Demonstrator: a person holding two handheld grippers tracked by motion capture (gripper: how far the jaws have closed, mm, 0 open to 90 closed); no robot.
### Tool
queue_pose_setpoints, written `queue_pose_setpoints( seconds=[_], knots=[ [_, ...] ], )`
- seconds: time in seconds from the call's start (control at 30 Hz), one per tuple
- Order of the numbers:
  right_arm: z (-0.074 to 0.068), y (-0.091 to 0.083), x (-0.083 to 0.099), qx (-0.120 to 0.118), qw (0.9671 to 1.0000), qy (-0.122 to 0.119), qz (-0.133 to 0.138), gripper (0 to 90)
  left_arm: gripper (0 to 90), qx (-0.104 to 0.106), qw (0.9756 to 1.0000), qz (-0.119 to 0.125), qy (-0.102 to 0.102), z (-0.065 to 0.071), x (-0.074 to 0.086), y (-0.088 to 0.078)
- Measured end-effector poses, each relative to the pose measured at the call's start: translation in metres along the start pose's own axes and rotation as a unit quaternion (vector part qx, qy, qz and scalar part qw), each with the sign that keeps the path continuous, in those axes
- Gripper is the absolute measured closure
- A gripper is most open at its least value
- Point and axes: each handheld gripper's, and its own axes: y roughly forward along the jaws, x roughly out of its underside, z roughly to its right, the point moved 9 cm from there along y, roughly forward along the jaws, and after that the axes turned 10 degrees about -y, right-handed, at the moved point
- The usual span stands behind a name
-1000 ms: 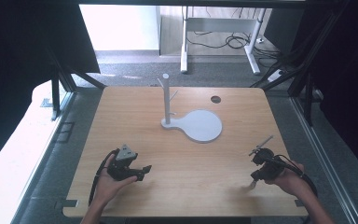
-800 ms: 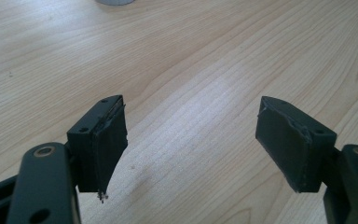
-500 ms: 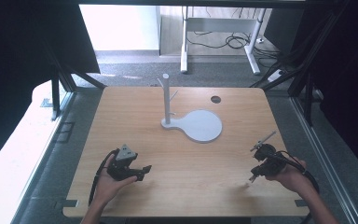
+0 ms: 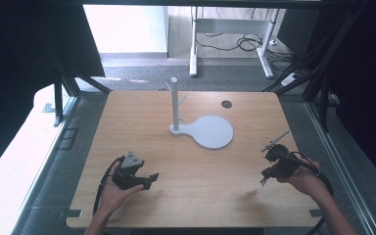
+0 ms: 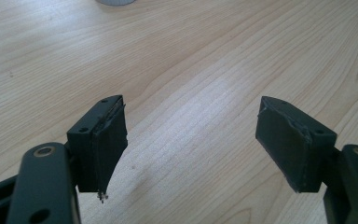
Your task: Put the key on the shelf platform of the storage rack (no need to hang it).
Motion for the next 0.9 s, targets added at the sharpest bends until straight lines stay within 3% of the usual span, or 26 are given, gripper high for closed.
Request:
queue_pose_setpoints(
  seconds=[0.57,0.9],
  knots=[
    [0.003,0.001,-0.032,-0.007,0.9998,-0.008,0.016,89.0,24.9,0.000,1.0000,0.002,-0.001,0.000,-0.001,-0.002],
    [0.012,0.003,-0.050,-0.008,0.9998,-0.006,0.020,89.0,24.8,-0.001,1.0000,0.003,-0.001,-0.002,-0.001,-0.004]
  ],
)
